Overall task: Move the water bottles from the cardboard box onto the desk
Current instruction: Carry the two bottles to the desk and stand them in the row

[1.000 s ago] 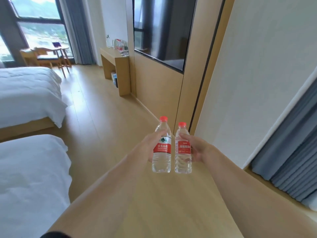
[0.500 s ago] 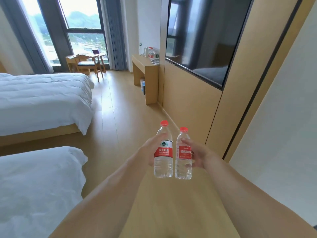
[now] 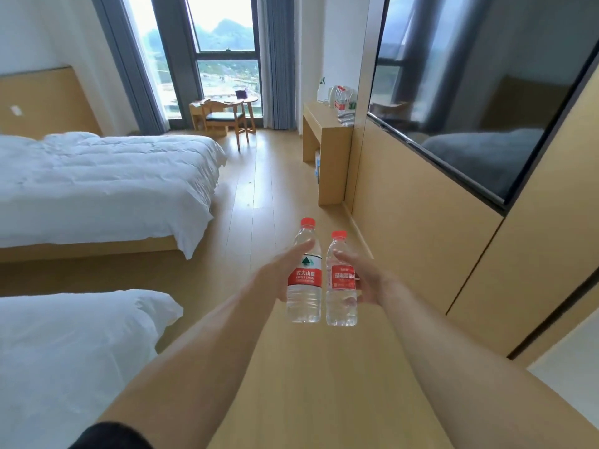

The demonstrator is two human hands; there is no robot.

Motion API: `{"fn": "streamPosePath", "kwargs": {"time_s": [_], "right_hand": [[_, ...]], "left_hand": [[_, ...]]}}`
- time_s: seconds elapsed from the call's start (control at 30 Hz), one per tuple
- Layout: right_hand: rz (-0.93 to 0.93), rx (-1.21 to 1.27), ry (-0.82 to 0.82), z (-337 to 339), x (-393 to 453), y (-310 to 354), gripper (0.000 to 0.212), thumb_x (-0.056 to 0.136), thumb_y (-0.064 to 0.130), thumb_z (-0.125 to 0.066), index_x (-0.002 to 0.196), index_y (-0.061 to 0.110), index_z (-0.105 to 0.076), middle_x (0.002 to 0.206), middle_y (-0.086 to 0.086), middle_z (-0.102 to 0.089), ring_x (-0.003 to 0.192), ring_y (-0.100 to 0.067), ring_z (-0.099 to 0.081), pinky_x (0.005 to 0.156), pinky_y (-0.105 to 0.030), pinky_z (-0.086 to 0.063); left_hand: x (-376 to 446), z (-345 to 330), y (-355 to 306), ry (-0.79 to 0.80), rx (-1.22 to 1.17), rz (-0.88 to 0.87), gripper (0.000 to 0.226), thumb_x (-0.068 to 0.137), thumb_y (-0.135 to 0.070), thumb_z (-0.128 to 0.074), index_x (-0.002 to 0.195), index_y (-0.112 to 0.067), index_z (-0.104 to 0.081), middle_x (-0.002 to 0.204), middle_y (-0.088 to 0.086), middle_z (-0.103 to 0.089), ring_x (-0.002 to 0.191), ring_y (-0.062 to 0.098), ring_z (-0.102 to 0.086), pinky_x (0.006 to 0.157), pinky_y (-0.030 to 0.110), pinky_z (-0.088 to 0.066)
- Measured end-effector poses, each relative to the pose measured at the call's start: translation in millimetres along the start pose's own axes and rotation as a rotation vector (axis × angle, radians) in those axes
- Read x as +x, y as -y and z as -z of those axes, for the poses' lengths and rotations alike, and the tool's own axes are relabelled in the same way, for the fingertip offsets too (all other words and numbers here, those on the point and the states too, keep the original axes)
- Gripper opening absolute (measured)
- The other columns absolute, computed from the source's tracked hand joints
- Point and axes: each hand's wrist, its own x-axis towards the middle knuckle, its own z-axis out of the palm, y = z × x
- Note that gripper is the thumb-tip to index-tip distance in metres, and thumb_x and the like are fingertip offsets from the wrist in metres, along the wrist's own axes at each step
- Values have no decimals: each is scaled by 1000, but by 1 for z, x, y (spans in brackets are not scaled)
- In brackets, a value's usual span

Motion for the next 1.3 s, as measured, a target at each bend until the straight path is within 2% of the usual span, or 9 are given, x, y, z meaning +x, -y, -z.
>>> {"fn": "streamPosePath", "kwargs": {"time_s": [0.13,0.27,0.37,0.53,0.7,0.83,0.97,1.03,1.3], "right_hand": [[-9,-27,32,12,54,31,50,85,52,-73,121,18,-65,102,-8,-76,94,-24,-73,81,-45,-57],[-9,-36,54,16,110,57,50,86,51,-71,123,19,-63,108,-9,-75,98,-25,-71,89,-50,-56],[-16,-43,57,16,153,76,49,86,51,-71,123,19,-62,108,-9,-75,99,-26,-71,90,-51,-56],[-30,-73,46,10,233,117,50,86,51,-72,124,20,-63,104,-8,-76,96,-25,-72,81,-47,-58],[-29,-89,36,-7,317,185,51,88,50,-70,127,19,-60,108,-10,-74,97,-26,-71,78,-45,-57],[-12,-86,42,-24,379,241,51,91,50,-66,130,18,-57,117,-12,-71,104,-28,-68,85,-48,-56],[-6,-76,34,-36,430,285,49,94,49,-63,131,18,-54,120,-13,-69,106,-29,-67,87,-50,-55],[-2,-76,33,-39,455,302,49,94,49,-63,132,19,-53,121,-13,-68,107,-29,-66,87,-50,-54],[-8,-79,61,-43,577,368,49,94,51,-62,131,20,-53,122,-12,-67,111,-30,-65,100,-56,-50]], "left_hand": [[48,13,-30,-8,5,11,63,70,-58,-80,104,-8,-61,76,15,-74,66,31,-74,59,46,-61],[101,30,-53,-75,18,34,55,81,-57,-74,101,-9,-58,65,12,-72,55,26,-72,50,41,-58],[144,47,-70,-96,28,44,55,82,-59,-72,103,-10,-58,63,10,-72,55,24,-72,51,39,-58],[216,78,-118,-80,28,40,53,83,-58,-71,102,-10,-58,63,10,-72,56,24,-73,50,39,-58],[288,119,-190,-14,48,-9,55,86,-57,-69,109,-8,-57,74,11,-72,66,26,-72,73,44,-61],[340,150,-249,25,61,-28,50,89,-53,-67,107,-8,-56,75,11,-72,67,25,-71,78,45,-61],[386,176,-296,40,69,-43,48,91,-51,-65,107,-7,-54,68,9,-71,58,23,-72,53,35,-60],[411,188,-315,48,76,-49,51,91,-51,-66,113,-7,-52,73,11,-70,61,24,-71,56,36,-60],[516,231,-382,-37,80,-46,58,82,-60,-71,111,-12,-55,70,7,-76,65,23,-76,53,38,-59]]}}
